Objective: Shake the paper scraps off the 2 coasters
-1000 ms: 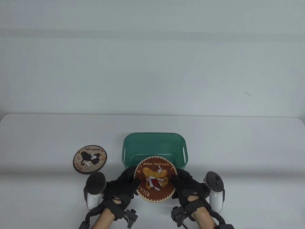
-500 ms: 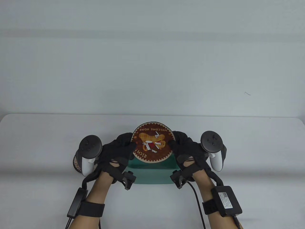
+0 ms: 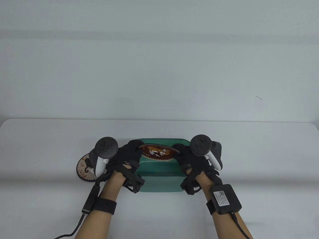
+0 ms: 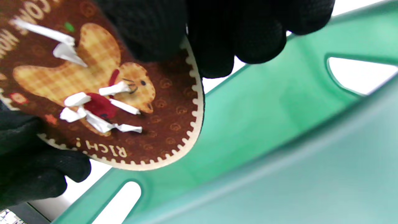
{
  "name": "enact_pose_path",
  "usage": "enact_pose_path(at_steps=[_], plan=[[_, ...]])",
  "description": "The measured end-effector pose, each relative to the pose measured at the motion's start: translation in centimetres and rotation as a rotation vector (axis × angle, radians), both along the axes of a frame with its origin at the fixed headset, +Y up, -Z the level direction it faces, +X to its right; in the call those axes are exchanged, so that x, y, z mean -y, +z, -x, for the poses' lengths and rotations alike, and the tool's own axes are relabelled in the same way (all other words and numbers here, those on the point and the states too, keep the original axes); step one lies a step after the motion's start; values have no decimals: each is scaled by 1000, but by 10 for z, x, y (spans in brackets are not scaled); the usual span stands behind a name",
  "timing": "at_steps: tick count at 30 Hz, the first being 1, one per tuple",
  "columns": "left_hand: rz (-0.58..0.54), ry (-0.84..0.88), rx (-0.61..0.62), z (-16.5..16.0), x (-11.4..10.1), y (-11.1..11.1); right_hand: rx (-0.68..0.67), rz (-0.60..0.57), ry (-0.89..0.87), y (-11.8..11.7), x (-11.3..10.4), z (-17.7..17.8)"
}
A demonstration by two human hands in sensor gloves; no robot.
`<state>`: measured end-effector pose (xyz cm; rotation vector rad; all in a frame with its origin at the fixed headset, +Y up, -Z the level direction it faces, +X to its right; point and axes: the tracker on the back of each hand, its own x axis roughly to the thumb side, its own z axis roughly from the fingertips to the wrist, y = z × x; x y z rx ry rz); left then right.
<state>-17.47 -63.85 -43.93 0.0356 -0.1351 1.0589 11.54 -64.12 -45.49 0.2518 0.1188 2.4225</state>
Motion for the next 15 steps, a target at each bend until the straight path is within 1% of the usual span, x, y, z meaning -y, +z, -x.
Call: enact_pose_path(at_steps=[3, 5, 9, 10, 12, 13, 14, 15], plan=[[-14, -19, -14, 2, -1, 1, -10, 2, -10, -1, 3, 3], [-39, -30, -21, 4, -2, 6, -10, -8, -21, 0, 3, 5], [-159, -41, -77, 24, -2, 30, 25, -58, -41, 5, -2, 3], [-186, -45, -107, 32, 1, 38, 55, -80, -60, 7, -4, 0], [-191, -27, -150, 46, 12, 52, 126, -112, -121, 10, -5, -4], [-189, -18, -160, 51, 19, 57, 169, -130, -116, 11, -5, -4], [-179, -11, -173, 57, 31, 65, 189, -118, -40, 10, -4, -2], [-168, -9, -182, 60, 40, 70, 186, -49, 52, 10, -3, -1]])
